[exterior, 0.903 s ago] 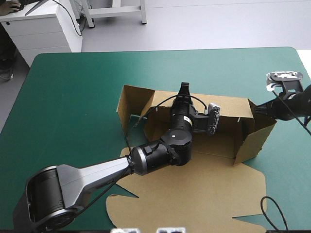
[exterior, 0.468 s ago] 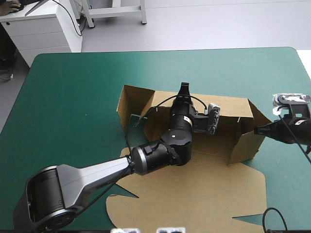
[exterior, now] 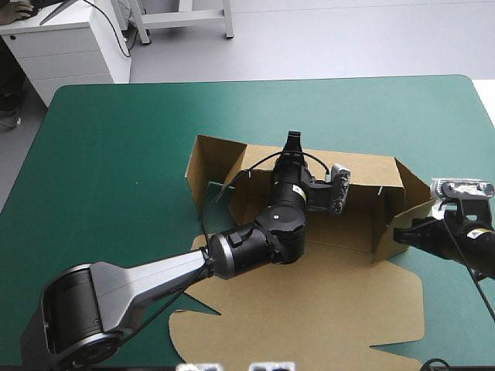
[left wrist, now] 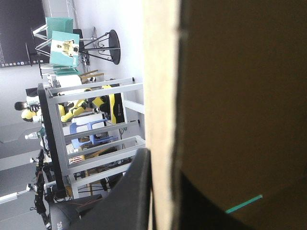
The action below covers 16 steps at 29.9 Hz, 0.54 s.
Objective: Fold the box
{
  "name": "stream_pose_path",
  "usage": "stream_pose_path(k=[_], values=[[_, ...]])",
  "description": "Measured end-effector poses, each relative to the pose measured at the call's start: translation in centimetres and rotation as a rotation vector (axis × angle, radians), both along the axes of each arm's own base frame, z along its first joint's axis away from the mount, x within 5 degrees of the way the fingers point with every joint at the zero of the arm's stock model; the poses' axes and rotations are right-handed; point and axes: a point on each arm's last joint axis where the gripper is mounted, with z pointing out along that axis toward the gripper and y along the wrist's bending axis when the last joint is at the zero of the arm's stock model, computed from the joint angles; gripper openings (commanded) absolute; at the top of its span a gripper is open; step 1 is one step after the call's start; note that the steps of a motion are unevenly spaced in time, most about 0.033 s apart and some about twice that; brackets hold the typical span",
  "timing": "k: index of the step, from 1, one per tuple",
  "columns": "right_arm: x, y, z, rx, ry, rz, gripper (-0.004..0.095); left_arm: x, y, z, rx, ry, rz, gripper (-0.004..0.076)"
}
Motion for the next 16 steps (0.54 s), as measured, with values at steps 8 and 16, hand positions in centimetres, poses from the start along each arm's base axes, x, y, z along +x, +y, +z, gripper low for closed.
stream_pose_path(k=[8,16], values=[[-2.1,0.9,0.4,0.030,-0.042,0.016,-0.0011,0.0,0.0,0.0,0.000,0.000,0.000,-0.0008],[-3.1,0.9,0.2,0.026,0.019,0.001,0.0203,0.0,0.0,0.0,-0.001,0.000,-0.002,-0.0008]])
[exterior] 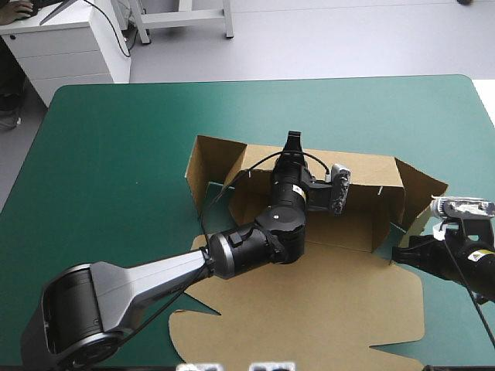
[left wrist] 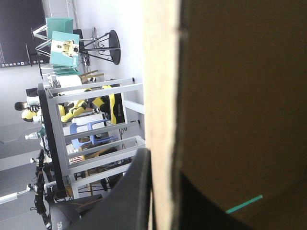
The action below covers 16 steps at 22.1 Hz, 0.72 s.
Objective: Fold the box
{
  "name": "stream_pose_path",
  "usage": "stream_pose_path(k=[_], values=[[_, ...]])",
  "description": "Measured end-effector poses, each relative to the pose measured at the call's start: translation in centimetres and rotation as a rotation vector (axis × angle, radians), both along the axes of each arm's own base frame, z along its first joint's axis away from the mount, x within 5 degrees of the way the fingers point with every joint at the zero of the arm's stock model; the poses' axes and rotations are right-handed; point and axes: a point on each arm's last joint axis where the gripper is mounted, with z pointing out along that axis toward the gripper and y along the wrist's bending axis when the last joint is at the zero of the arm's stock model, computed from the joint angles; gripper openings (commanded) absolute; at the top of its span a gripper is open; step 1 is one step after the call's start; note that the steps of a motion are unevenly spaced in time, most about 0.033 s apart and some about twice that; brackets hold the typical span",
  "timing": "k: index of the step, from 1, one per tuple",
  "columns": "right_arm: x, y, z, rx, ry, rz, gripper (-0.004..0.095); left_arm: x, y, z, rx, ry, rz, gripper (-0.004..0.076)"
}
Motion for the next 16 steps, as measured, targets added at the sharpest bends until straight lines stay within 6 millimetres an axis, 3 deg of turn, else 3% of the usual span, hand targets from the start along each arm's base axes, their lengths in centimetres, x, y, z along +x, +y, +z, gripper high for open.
stream_pose_path(k=[3,6,10,13,16], values=[[0.0,-0.1,-0.1,0.002,0.013,-0.026,0.0344,0.0,0.0,0.0,0.000,0.000,0.000,-0.0008],[0.0,-0.2,-0.1,0.001,0.012,-0.026,0.0379,0.0,0.0,0.0,0.000,0.000,0.000,-0.0008],[0.9,-0.4,-0.4,0.004,0.021,-0.038,0.0379,0.0,0.0,0.0,-0.001,0.000,-0.001,-0.0008],[3.0,-1.1,-1.4,0.012,0.048,-0.068,0.0376,0.0,0.0,0.0,-0.001,0.000,-0.001,-0.0008],[4.6,-1.7,-2.1,0.012,0.056,-0.095,0.0270,0.0,0.0,0.0,-0.001,0.000,-0.001,-0.0008]])
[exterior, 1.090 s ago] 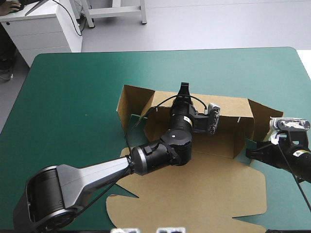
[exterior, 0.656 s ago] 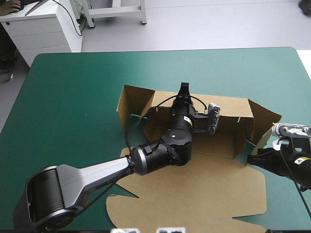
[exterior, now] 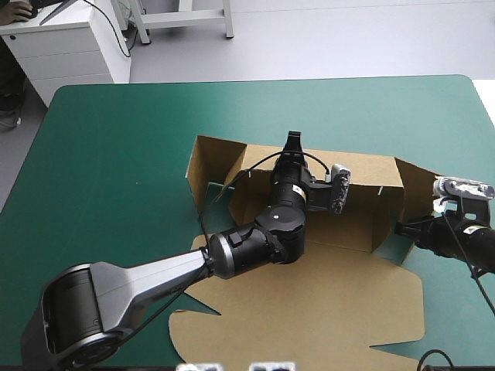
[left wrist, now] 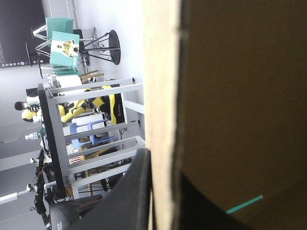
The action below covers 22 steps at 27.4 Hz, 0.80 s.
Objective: Fold the box
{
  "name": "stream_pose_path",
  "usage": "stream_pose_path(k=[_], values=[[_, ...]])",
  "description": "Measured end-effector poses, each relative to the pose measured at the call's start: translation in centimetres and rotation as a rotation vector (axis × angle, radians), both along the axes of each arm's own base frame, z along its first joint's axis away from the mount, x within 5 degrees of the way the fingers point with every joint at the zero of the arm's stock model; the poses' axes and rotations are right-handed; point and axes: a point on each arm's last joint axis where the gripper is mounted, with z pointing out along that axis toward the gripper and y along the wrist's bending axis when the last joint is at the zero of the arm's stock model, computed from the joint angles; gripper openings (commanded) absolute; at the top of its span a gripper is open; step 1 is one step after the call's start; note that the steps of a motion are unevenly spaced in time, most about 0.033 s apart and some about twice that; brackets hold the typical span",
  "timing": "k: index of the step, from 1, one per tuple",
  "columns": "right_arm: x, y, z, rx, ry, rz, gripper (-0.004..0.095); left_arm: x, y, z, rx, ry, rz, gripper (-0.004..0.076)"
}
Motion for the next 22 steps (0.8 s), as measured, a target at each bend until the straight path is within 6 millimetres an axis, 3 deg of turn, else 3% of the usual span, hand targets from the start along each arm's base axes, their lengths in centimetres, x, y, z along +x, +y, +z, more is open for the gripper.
stream_pose_path(k=[2,4,22], values=[[0.45,-0.17,-0.22,-0.001,0.000,-0.009,0.0194,0.00,0.00,0.00,0.000,0.000,0.000,-0.0008],[0.82,-0.36,-0.34,-0.012,-0.010,-0.014,-0.0016,0.00,0.00,0.00,0.000,0.000,0.000,-0.0008],[1.05,-0.75,-0.41,-0.085,-0.028,0.013,0.0022,0.04,0.21,-0.02,0.010,0.000,0.022,-0.0008]])
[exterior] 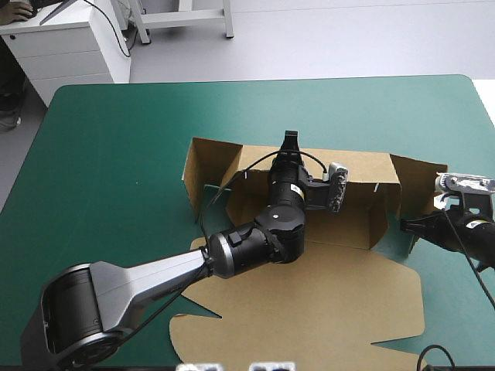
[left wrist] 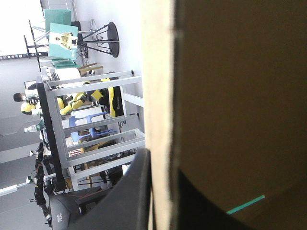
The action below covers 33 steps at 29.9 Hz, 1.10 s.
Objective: Fold the box
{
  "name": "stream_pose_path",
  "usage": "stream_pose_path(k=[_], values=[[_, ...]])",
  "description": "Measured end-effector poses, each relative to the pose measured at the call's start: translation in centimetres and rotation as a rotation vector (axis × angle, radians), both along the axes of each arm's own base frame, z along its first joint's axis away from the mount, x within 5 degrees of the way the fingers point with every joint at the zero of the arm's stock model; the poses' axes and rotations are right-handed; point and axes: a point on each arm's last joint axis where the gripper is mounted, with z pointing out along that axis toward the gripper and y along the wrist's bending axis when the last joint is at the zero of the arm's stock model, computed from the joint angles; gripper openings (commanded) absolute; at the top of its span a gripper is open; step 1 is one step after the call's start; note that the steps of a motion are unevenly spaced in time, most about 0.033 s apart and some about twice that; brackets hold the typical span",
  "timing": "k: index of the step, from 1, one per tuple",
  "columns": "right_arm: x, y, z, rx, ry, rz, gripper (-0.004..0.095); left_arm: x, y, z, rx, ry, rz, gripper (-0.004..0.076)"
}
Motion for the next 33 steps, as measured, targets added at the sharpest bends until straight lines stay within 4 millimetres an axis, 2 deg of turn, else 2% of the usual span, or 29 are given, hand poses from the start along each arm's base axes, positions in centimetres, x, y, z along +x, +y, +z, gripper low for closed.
stream_pose_path(k=[4,9,16,19,21,25,29,33], values=[[-0.2,0.1,-0.1,-0.001,0.016,0.016,0.0139,0.0,0.0,0.0,0.000,0.000,0.000,-0.0008],[-1.4,0.7,0.4,0.018,0.034,0.055,0.0352,0.0,0.0,0.0,-0.001,0.000,-0.001,-0.0008],[-5.3,2.2,2.1,0.029,0.009,0.117,0.0369,0.0,0.0,0.0,0.000,0.000,-0.001,-0.0008],[-7.1,2.9,3.0,0.033,-0.045,0.133,0.0337,0.0,0.0,0.0,0.000,0.000,0.000,-0.0008],[-8.2,3.3,3.6,0.040,-0.107,0.138,0.0268,0.0,0.0,0.0,0.000,0.000,0.000,-0.0008],[-10.0,4.0,5.3,0.037,-0.243,0.136,-0.0001,0.0,0.0,0.0,-0.004,0.001,0.002,-0.0008],[-10.7,4.2,7.7,0.016,-0.325,0.134,-0.0008,0.0,0.0,0.0,-0.007,0.001,0.003,-0.0008],[-10.1,3.9,9.9,-0.003,-0.375,0.124,-0.0008,0.0,0.0,0.0,-0.007,0.001,0.003,-0.0008]])
